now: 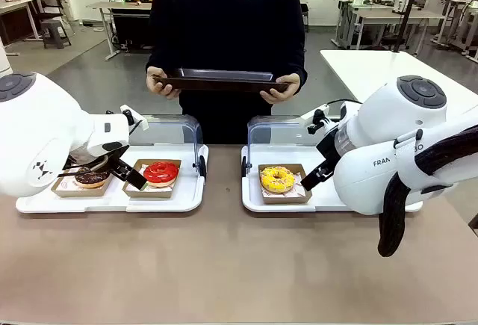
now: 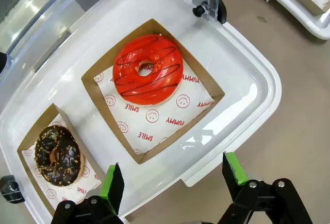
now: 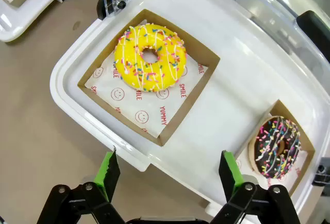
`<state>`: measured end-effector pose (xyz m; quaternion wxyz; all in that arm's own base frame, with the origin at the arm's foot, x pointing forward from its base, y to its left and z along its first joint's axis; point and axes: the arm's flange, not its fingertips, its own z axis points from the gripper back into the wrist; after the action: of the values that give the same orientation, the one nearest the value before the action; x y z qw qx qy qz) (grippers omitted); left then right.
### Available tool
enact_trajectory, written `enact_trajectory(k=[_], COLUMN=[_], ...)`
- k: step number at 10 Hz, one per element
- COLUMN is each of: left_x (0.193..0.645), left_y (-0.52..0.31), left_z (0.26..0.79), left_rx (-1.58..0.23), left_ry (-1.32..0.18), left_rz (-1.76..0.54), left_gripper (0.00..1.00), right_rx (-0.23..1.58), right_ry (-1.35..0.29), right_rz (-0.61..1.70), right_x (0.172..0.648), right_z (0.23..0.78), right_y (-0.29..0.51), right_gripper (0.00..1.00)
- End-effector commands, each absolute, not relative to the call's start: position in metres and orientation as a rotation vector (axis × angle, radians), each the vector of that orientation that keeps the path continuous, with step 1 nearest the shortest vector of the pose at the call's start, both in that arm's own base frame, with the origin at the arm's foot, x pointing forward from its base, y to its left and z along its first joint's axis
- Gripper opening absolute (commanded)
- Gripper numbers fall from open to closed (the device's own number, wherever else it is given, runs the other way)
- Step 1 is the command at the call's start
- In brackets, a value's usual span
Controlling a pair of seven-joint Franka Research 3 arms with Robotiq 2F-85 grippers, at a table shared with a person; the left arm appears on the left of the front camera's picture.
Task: Provide the desired donut to the person.
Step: Pick up and lift the Paper togo box containing the Donut pointed at by the person.
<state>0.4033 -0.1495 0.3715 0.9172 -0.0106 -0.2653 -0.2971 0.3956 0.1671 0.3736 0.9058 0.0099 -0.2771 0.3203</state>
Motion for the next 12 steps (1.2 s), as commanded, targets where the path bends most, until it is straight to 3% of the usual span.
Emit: enact_trajectory(k=[1, 12], left_x=[0.4032, 0.4032], left_y=[-0.1495, -0.1495], left_z=[0.3715, 0.3715], left_rx=[-0.022, -0.022], left_ry=[-0.546, -0.546], left_rz=[-0.611, -0.611], left_gripper=[1.00, 1.00], right_rx=[0.020, 0.020], right_ry=[-0.572, -0.572], right_rz=[0.661, 0.661], right_x=[0.3956, 0.3956], right_z=[0.3736, 0.3736], right_y=[0.1671, 0.1671], right_gripper=[1.00, 1.00])
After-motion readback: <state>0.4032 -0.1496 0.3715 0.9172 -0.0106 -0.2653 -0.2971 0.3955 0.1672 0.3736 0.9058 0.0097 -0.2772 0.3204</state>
